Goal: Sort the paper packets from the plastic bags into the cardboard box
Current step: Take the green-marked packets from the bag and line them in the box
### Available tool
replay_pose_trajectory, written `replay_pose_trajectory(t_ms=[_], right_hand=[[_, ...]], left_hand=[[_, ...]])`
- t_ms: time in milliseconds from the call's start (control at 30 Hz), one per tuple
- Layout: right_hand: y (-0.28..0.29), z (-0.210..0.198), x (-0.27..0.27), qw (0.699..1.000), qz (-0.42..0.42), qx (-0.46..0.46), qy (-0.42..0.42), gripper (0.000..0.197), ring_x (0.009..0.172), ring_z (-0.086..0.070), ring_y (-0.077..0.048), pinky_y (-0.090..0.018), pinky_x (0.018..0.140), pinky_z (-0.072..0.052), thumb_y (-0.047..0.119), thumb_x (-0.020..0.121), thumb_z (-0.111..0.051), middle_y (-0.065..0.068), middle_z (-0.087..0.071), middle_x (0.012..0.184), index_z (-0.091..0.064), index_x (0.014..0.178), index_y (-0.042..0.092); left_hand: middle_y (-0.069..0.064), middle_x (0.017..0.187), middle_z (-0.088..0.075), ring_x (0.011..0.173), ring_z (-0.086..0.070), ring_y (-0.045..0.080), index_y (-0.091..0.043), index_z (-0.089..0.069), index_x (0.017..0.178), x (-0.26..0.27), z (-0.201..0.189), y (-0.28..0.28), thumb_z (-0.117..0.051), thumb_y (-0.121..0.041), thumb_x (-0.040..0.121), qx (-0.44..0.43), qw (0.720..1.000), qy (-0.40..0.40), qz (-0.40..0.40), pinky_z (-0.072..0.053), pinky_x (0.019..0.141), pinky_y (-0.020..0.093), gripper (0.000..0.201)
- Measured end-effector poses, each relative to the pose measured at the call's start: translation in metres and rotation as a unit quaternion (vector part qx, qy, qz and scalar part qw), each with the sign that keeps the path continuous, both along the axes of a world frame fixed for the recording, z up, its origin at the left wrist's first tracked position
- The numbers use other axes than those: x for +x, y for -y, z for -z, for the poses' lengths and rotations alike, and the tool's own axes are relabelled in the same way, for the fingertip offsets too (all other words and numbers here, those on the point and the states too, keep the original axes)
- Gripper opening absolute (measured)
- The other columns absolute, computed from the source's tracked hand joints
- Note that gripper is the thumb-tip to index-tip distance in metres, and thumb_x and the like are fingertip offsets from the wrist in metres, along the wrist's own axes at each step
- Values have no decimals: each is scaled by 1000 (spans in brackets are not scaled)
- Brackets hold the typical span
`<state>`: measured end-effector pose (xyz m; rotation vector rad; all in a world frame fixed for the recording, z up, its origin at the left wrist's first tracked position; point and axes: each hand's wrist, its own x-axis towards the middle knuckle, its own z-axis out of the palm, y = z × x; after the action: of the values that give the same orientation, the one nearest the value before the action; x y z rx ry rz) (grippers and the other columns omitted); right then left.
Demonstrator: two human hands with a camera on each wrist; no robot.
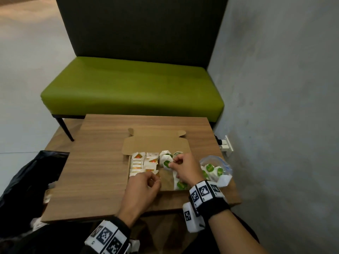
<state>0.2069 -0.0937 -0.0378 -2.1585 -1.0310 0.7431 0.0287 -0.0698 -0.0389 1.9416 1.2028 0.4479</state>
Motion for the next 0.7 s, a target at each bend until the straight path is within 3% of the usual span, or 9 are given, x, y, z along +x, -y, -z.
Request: replay_pose_trajectory(t_ms=[67,200,333,400,500,633,700], right_hand=[[-10,8,-4,999,6,-26,20,27,68,-70,-22,-47,69,-62,26,82,-79,1,-72,76,-61,62,26],[-18,13,-13,996,9,-69,57,31,62,-70,-19,-41,64,-62,24,82,-80,1,-72,78,-60,59,25],[-24,18,-18,990,53,-90,97,30,65,-70,-21,-42,62,-62,25,81,-80,2,-71,75,-62,57,24],[-28,19,-22,984,72,-95,129,21,68,-70,-22,-36,64,-61,25,82,-78,0,-71,76,-67,64,22],[-30,18,-26,976,82,-115,168,7,82,-68,-26,-29,63,-50,21,85,-74,-6,-70,91,-71,84,15],[-30,17,-29,970,82,-124,192,15,89,-66,-28,-29,62,-44,20,87,-73,-10,-69,101,-69,97,10],[-30,15,-28,971,88,-112,192,17,89,-67,-27,-29,61,-47,19,87,-73,-10,-69,101,-66,101,10]], left_hand=[[-11,73,-67,68,-61,0,-29,-70,84,-3,-1,3,-64,-33,91,1,999,-31,24,-46,58,17,10],[-8,71,-69,68,-61,1,-26,-72,84,-7,0,1,-63,-31,89,-6,998,-46,40,-53,64,24,11],[-11,69,-67,66,-60,-1,-28,-71,86,-8,-1,2,-62,-31,91,-8,998,-46,51,-49,61,19,11],[-12,69,-67,66,-59,-2,-29,-70,87,-9,-1,2,-62,-31,92,-13,998,-43,51,-45,57,15,10],[-11,71,-67,67,-59,-3,-29,-70,89,-9,-2,3,-61,-32,92,-17,998,-44,52,-43,57,12,10],[-10,70,-69,66,-61,-1,-28,-70,89,-9,-2,3,-61,-32,92,-30,997,-44,55,-52,62,18,10],[-8,69,-70,65,-63,0,-28,-70,90,-9,-4,4,-62,-32,92,-40,997,-44,57,-54,64,22,9]])
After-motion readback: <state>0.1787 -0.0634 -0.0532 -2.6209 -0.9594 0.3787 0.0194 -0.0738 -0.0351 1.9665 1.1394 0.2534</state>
